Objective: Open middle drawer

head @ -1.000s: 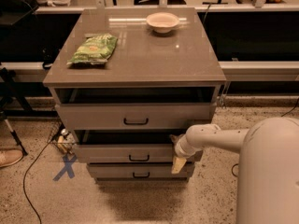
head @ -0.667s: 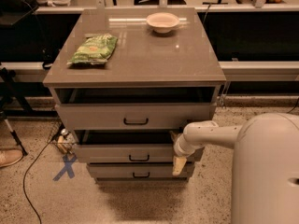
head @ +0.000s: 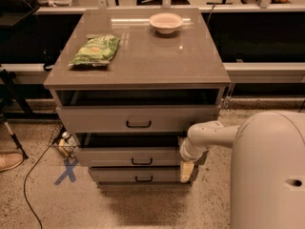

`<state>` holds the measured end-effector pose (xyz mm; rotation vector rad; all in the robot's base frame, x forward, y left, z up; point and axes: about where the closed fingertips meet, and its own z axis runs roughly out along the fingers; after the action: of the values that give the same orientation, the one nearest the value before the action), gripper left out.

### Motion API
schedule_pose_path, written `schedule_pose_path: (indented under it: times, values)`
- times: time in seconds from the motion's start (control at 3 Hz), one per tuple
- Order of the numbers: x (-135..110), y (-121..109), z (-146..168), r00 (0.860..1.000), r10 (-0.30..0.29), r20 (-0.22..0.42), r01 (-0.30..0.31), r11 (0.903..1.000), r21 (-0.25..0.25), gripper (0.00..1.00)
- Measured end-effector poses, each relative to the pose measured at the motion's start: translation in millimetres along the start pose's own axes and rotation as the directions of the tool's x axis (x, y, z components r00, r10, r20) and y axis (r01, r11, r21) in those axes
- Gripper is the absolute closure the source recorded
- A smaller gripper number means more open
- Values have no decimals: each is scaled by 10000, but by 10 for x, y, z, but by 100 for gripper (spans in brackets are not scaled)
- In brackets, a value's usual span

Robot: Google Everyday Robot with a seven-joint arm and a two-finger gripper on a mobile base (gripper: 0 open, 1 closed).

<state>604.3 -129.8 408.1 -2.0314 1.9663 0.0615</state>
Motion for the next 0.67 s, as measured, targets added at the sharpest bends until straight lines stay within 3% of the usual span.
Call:
schedule_pose_path:
  times: [0.33, 0.67]
  values:
    - [108, 138, 78, 9997, 245, 1, -245, 9976, -654, 19]
    - [156, 212, 111, 9994, 359, -16, -359, 9946, -972, 42]
